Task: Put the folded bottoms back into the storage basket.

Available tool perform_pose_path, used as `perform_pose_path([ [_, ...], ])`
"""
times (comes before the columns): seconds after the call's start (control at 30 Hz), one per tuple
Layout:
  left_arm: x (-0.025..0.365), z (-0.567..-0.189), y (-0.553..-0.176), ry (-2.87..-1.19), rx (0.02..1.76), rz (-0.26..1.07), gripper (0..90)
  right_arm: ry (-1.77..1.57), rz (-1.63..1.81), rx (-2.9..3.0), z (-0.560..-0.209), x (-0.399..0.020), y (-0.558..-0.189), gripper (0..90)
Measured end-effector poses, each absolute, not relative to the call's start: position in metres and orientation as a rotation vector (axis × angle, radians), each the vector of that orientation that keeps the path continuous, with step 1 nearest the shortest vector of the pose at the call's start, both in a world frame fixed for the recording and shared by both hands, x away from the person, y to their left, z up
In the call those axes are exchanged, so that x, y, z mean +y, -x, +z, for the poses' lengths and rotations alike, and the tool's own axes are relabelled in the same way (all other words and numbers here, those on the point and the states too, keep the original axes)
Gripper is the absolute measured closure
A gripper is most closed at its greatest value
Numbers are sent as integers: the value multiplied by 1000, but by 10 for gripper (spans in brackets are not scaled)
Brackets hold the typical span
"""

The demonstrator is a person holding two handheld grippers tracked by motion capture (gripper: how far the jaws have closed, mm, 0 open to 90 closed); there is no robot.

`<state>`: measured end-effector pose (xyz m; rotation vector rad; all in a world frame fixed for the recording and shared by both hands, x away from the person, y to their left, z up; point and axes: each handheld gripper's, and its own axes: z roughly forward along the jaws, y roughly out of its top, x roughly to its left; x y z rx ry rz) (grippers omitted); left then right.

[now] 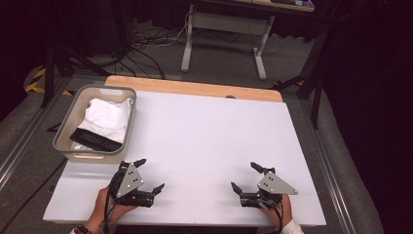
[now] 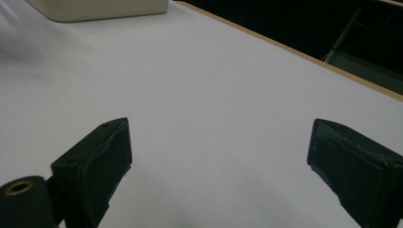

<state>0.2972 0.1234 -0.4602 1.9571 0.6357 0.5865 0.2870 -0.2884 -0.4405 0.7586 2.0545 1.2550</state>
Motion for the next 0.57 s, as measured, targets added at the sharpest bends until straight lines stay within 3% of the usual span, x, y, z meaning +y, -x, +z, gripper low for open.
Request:
perform_pose_path([
  [0.57, 127, -461, -300, -1957, 682, 592, 76, -715, 1276, 2079, -440, -292, -290, 71],
])
